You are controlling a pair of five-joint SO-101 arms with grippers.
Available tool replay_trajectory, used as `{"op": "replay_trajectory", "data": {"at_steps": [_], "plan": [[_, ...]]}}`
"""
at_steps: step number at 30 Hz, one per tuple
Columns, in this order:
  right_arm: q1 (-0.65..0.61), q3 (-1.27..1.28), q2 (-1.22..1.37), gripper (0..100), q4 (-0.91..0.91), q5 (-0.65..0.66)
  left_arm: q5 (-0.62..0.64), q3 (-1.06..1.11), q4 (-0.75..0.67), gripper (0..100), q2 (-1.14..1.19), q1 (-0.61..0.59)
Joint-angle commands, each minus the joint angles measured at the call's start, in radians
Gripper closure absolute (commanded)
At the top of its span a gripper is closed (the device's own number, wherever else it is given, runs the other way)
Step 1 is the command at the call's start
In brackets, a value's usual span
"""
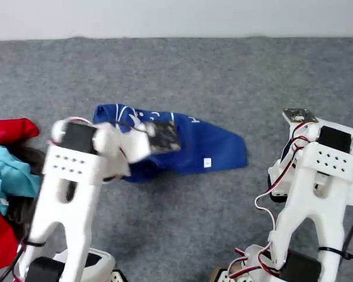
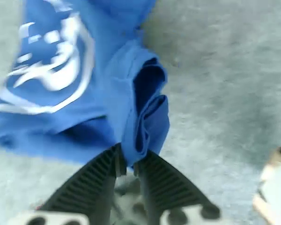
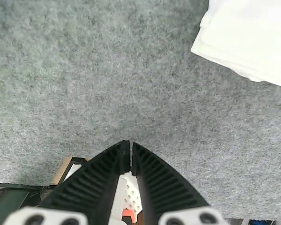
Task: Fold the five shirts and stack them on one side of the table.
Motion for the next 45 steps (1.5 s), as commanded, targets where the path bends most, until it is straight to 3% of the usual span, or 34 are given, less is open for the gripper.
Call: {"op": "replay_trajectory", "data": {"at_steps": [1, 5, 8, 14, 20, 30, 45], "plan": [[-0.005, 0.002, -0.035, 98.0, 0.036, -0.003, 0.120, 0.068, 0.008, 98, -0.029, 0.175], [-0.005, 0.002, -0.035, 98.0, 0.035, -0.003, 0.338, 0.173, -0.081, 89, -0.029, 0.371], [-0.005, 0.002, -0.035, 98.0, 0.035, -0.003, 0.470, 0.188, -0.124, 82, -0.031, 0.408], [-0.005, 0.002, -0.035, 98.0, 0.038, -0.003, 0.443, 0.194, -0.049, 83, -0.037, 0.413], [-0.005, 0.002, -0.035, 98.0, 0.038, -0.005, 0.402, 0.271, -0.032, 96, -0.029, 0.425], [-0.005, 0.002, -0.035, 98.0, 0.036, -0.003, 0.451, 0.466, -0.219, 84, -0.026, 0.563], [-0.005, 0.002, -0.035, 98.0, 0.036, -0.008, 0.502, 0.479, -0.486, 83, 0.341, 0.598]]}}
